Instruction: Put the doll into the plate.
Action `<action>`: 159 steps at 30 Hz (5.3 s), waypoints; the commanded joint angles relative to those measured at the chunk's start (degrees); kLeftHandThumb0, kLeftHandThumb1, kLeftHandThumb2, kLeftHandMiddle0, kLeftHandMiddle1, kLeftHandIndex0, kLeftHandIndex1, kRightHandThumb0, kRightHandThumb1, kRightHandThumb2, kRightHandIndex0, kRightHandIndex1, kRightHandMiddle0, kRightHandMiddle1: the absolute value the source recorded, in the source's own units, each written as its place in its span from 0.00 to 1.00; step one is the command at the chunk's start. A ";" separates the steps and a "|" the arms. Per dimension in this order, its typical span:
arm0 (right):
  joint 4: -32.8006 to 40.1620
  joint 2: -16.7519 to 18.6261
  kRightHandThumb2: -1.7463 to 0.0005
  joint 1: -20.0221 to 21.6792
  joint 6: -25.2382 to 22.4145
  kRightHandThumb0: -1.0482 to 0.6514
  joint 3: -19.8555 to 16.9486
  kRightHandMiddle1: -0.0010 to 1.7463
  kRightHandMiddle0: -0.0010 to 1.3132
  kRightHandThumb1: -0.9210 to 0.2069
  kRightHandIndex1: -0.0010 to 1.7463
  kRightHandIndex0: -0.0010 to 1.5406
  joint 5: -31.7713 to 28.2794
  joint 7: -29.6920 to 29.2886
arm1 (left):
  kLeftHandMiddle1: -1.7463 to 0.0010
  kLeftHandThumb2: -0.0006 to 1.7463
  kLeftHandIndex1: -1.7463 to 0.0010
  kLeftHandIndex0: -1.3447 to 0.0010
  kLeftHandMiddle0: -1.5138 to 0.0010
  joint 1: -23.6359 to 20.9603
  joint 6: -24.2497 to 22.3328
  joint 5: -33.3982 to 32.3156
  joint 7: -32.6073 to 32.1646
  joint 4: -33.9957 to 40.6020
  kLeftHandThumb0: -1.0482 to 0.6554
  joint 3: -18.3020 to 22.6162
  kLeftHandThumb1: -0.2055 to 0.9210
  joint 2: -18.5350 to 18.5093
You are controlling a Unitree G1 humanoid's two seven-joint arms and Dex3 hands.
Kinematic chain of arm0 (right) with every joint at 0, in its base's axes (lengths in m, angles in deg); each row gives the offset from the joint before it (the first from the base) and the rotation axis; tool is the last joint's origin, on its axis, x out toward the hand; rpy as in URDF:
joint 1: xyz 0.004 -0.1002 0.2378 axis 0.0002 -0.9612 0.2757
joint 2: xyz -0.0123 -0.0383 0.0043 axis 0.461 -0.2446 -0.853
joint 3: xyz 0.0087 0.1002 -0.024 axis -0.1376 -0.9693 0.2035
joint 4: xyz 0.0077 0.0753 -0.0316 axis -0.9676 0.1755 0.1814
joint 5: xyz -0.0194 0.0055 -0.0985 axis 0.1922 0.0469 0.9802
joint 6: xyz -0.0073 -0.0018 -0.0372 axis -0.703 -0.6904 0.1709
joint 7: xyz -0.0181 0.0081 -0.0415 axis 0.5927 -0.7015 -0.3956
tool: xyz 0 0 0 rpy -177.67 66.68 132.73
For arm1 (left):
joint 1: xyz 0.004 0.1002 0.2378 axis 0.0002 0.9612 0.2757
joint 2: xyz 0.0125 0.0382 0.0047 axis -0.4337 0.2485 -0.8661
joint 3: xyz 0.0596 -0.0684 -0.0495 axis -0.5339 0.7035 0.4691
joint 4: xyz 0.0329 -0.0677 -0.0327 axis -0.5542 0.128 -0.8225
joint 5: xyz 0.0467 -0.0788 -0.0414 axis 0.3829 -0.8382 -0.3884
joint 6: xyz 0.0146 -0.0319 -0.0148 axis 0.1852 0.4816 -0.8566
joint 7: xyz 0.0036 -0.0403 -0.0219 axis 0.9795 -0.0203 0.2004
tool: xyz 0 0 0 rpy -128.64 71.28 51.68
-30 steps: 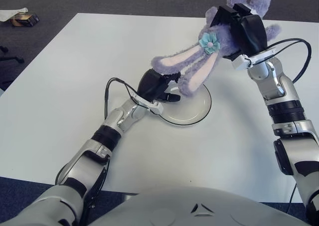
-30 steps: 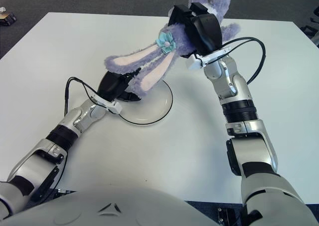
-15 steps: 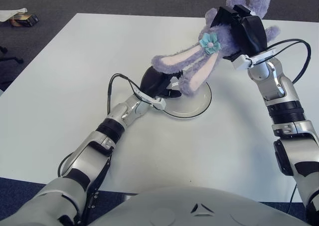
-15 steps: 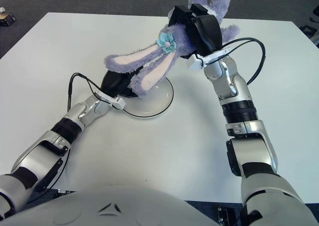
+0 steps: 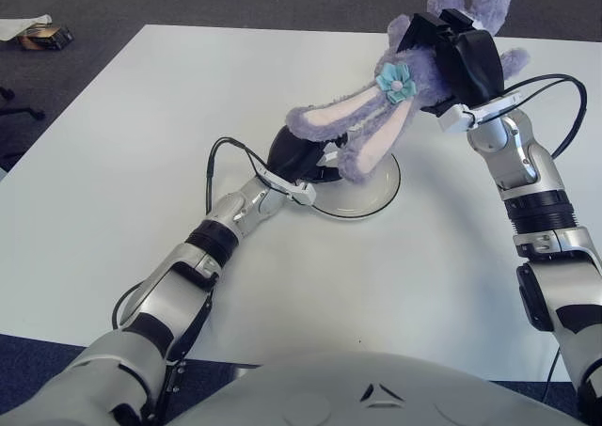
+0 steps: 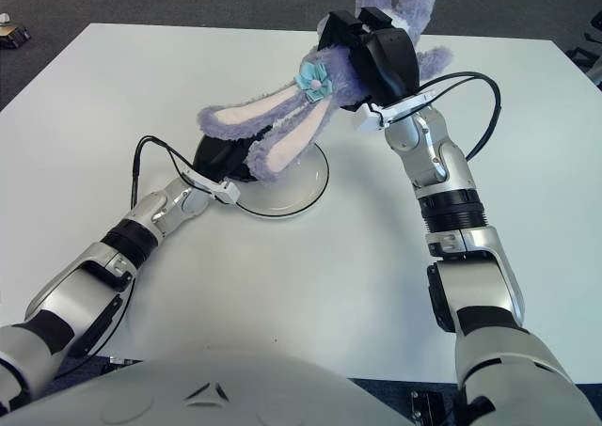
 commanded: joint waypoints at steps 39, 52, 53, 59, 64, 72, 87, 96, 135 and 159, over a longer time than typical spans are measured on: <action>0.51 -0.10 0.10 -0.69 -2.98 0.62 -0.72 1.00 0.43 0.75 0.95 0.53 -3.94 3.09 | 0.00 0.75 0.00 0.74 0.59 9.03 14.83 -15.25 -3.28 10.65 0.61 12.11 0.48 6.49; -1.04 -0.74 0.11 -0.11 -2.22 0.62 -0.07 1.00 0.42 0.73 0.98 0.50 -1.72 1.23 | 0.00 0.74 0.00 0.75 0.60 10.60 14.49 -20.29 2.04 16.19 0.61 15.87 0.50 7.92; -0.95 -0.69 0.11 -0.19 -2.52 0.62 -0.12 1.00 0.42 0.72 0.99 0.50 -1.93 1.58 | 0.00 0.74 0.00 0.76 0.60 10.69 14.55 -20.87 2.55 16.41 0.61 16.07 0.50 8.04; 0.14 0.18 0.10 -0.86 -4.19 0.62 -0.58 1.00 0.43 0.75 0.97 0.52 -3.94 3.57 | 0.00 0.73 0.02 0.72 0.61 11.26 15.20 -24.40 6.08 17.35 0.61 17.07 0.49 8.33; 0.82 0.36 0.09 -0.90 -3.53 0.62 -0.41 1.00 0.43 0.76 0.96 0.53 -4.35 3.50 | 0.00 0.72 0.05 0.69 0.61 11.89 14.36 -27.87 9.96 17.78 0.61 18.01 0.50 8.28; 1.32 0.35 0.10 -0.89 -0.78 0.62 0.04 1.00 0.42 0.74 0.99 0.51 -2.69 1.02 | 0.00 0.73 0.06 0.67 0.60 11.68 7.70 -46.78 25.35 12.69 0.61 22.29 0.47 5.67; 7.15 1.83 0.10 -3.40 -0.59 0.62 -0.58 1.00 0.43 0.75 0.96 0.53 -8.13 6.13 | 0.00 0.78 0.02 0.71 0.56 11.71 1.33 -51.91 31.87 3.43 0.61 30.23 0.44 5.24; 9.18 2.61 0.09 -4.79 0.17 0.62 -0.40 1.00 0.43 0.76 0.95 0.54 -11.01 9.18 | 0.00 0.79 0.00 0.72 0.55 11.01 1.20 -50.39 31.20 1.11 0.61 31.68 0.43 5.88; 16.25 8.52 0.06 -11.98 4.01 0.62 4.66 1.00 0.47 0.80 0.97 0.55 -15.74 20.02 | 0.01 0.80 0.00 0.71 0.54 9.31 -0.98 -45.93 30.33 -8.77 0.61 32.30 0.42 6.86; 18.65 7.95 0.07 -14.17 7.38 0.62 9.12 1.00 0.45 0.79 0.96 0.55 -15.14 25.47 | 0.00 0.89 0.02 0.61 0.47 10.51 -3.95 -40.12 25.75 -5.93 0.61 29.63 0.28 6.62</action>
